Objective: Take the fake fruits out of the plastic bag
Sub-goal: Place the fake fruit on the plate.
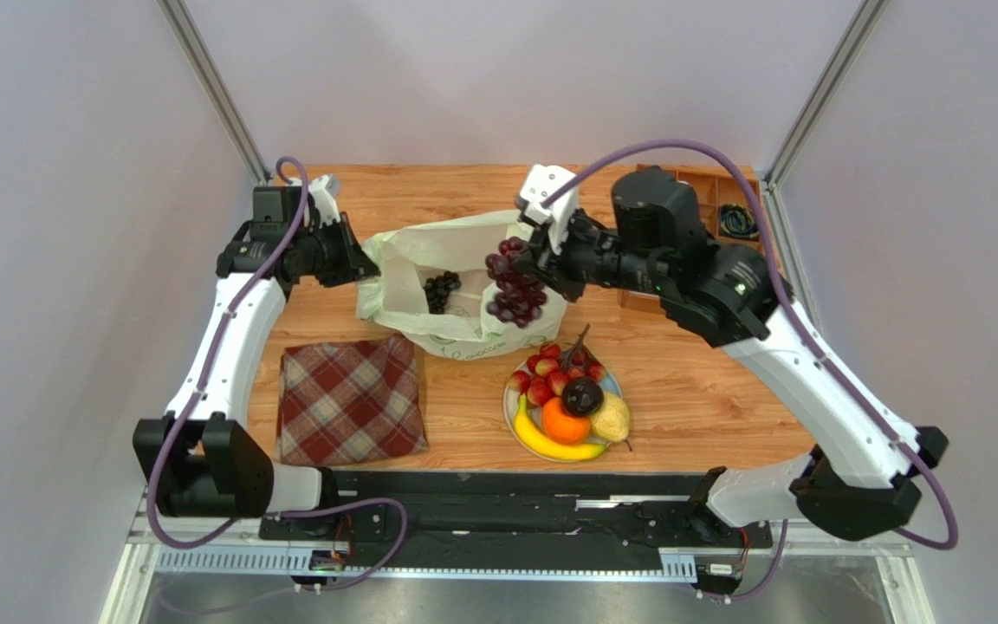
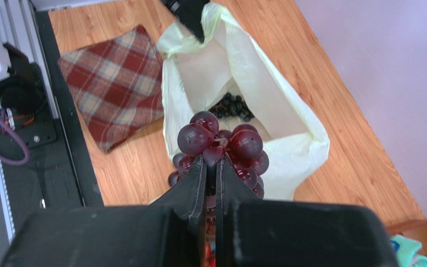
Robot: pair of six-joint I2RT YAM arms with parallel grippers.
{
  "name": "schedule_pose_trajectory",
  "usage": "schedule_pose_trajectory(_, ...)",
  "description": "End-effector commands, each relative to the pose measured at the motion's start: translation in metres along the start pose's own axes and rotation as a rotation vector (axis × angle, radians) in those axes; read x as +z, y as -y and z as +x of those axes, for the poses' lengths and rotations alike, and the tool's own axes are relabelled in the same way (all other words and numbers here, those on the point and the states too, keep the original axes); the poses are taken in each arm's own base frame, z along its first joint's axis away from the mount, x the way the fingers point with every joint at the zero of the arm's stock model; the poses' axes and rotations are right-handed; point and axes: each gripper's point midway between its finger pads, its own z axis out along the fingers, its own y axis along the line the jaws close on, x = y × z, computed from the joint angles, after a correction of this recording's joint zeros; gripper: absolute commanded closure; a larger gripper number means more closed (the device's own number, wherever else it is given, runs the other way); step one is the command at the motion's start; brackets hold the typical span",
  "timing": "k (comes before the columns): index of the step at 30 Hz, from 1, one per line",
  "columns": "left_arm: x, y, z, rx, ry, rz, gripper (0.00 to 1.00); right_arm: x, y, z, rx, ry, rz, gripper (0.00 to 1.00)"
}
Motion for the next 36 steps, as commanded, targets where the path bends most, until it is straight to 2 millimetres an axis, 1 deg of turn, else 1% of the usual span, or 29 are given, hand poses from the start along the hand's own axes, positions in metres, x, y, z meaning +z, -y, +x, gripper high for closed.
schedule_pose_trajectory(1, 0.009, -0.007, -0.028, -0.012, 0.038, -0.009, 1.00, -0.023, -0.006, 0.022, -0.066, -0.050, -0.002, 1.00)
schedule_pose_trajectory(2, 0.010, -0.005, -0.030, -0.008, 0.037, 0.000, 1.00, -0.025, -0.008, 0.027, -0.068, -0.062, -0.005, 1.00)
schedule_pose_trajectory(3, 0.010, -0.005, -0.031, -0.006, 0.036, 0.002, 1.00, -0.026, -0.010, 0.038, -0.070, -0.080, -0.011, 1.00)
schedule_pose_trajectory(4, 0.011, -0.005, -0.031, -0.001, 0.035, 0.004, 1.00, -0.026, -0.011, 0.042, -0.072, -0.088, -0.012, 1.00)
schedule_pose_trajectory(6, 0.010, -0.007, -0.032, 0.004, 0.039, -0.002, 1.00, -0.024, -0.014, 0.055, -0.070, -0.107, -0.012, 1.00)
schedule_pose_trajectory(9, 0.007, -0.007, -0.029, 0.014, 0.044, -0.004, 1.00, -0.023, -0.012, 0.064, -0.069, -0.112, 0.007, 1.00)
schedule_pose_trajectory(10, 0.006, -0.007, -0.028, 0.017, 0.047, -0.004, 1.00, -0.019, -0.015, 0.076, -0.062, -0.136, -0.002, 1.00)
schedule_pose_trajectory(12, 0.006, -0.008, -0.027, 0.019, 0.046, -0.009, 1.00, -0.016, -0.018, 0.084, -0.060, -0.146, -0.015, 1.00)
schedule_pose_trajectory(14, 0.005, -0.010, -0.025, 0.018, 0.043, -0.014, 1.00, -0.010, -0.023, 0.099, -0.047, -0.173, -0.035, 1.00)
schedule_pose_trajectory(16, 0.003, -0.009, -0.026, 0.022, 0.049, -0.012, 1.00, -0.003, -0.024, 0.104, -0.043, -0.176, -0.044, 1.00)
schedule_pose_trajectory(17, 0.003, -0.009, -0.025, 0.023, 0.049, -0.012, 1.00, 0.001, -0.026, 0.113, -0.038, -0.191, -0.051, 1.00)
schedule_pose_trajectory(18, 0.002, -0.009, -0.024, 0.026, 0.047, -0.013, 1.00, 0.007, -0.025, 0.115, -0.036, -0.189, -0.050, 1.00)
schedule_pose_trajectory(23, -0.003, -0.009, -0.021, 0.039, 0.052, -0.014, 1.00, 0.018, -0.028, 0.133, -0.014, -0.223, -0.063, 1.00)
schedule_pose_trajectory(24, -0.005, -0.008, -0.021, 0.045, 0.060, -0.014, 1.00, 0.019, -0.028, 0.134, -0.014, -0.226, -0.064, 1.00)
schedule_pose_trajectory(28, -0.005, -0.009, -0.017, 0.048, 0.064, -0.015, 1.00, 0.016, -0.023, 0.143, -0.026, -0.244, -0.054, 1.00)
schedule_pose_trajectory(32, -0.007, -0.009, -0.016, 0.052, 0.068, -0.013, 1.00, 0.010, -0.016, 0.152, -0.036, -0.268, -0.027, 1.00)
schedule_pose_trajectory(33, -0.007, -0.010, -0.017, 0.051, 0.069, -0.014, 1.00, 0.009, -0.013, 0.159, -0.038, -0.284, -0.019, 1.00)
schedule_pose_trajectory(35, -0.007, -0.009, -0.016, 0.050, 0.067, -0.012, 1.00, 0.005, -0.009, 0.166, -0.035, -0.295, -0.005, 1.00)
schedule_pose_trajectory(36, -0.006, -0.009, -0.016, 0.050, 0.063, -0.010, 1.00, 0.004, -0.009, 0.174, -0.032, -0.310, -0.006, 1.00)
